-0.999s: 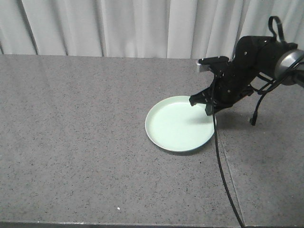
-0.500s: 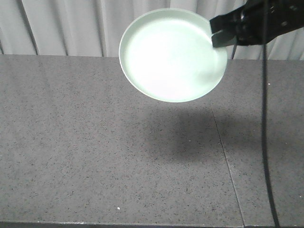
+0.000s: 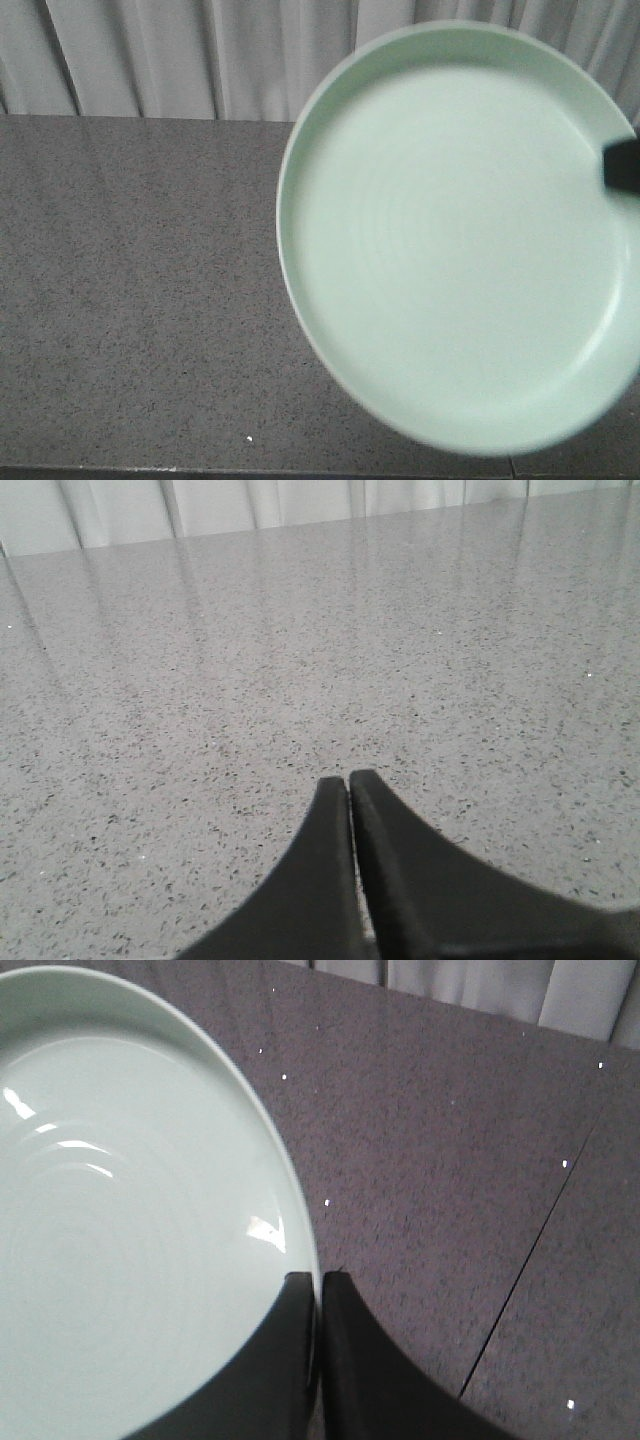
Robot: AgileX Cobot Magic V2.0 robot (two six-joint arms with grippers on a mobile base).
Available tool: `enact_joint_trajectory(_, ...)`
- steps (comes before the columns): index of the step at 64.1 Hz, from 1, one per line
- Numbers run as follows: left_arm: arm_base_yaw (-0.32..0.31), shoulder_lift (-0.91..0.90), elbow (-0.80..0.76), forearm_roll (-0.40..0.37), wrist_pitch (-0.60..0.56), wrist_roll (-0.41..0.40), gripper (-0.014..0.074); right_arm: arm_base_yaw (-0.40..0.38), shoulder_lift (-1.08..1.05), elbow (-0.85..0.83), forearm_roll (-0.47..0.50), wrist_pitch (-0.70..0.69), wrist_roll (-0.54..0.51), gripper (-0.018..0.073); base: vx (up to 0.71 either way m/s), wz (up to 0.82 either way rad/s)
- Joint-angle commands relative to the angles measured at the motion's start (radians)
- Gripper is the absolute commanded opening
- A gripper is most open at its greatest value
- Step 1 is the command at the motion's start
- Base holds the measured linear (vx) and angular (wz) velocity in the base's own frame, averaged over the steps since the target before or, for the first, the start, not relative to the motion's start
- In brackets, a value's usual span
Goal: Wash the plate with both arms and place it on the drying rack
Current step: 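Grip the plate rim with the right gripper and lift it up, then hold the plate in the right gripper while the base turns away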
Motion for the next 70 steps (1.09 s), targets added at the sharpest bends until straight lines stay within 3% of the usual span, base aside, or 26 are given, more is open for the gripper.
enact_joint_trajectory(1, -0.006, -0.014, -0.026, -0.003, -0.069, -0.006, -0.0006, -0.007, -0.176, 0.155, 0.009, -0.079, 0.026, -0.0004, 0.0, 0.0)
enact_joint_trajectory(14, -0.006, -0.014, -0.026, -0.003, -0.069, -0.006, -0.0006, -0.007, -0.483, 0.483, 0.004, -0.082, 0.091, -0.0004, 0.0, 0.0)
enact_joint_trajectory(26, -0.006, -0.014, -0.026, -0.003, -0.069, -0.006, -0.0006, -0.007, -0.676, 0.646, 0.003, -0.078, 0.144, -0.0004, 0.0, 0.0)
enact_joint_trajectory(70, -0.006, -0.014, -0.026, -0.003, -0.069, -0.006, -0.0006, -0.007, -0.745, 0.652, 0.014, -0.078, 0.145, -0.0004, 0.0, 0.0)
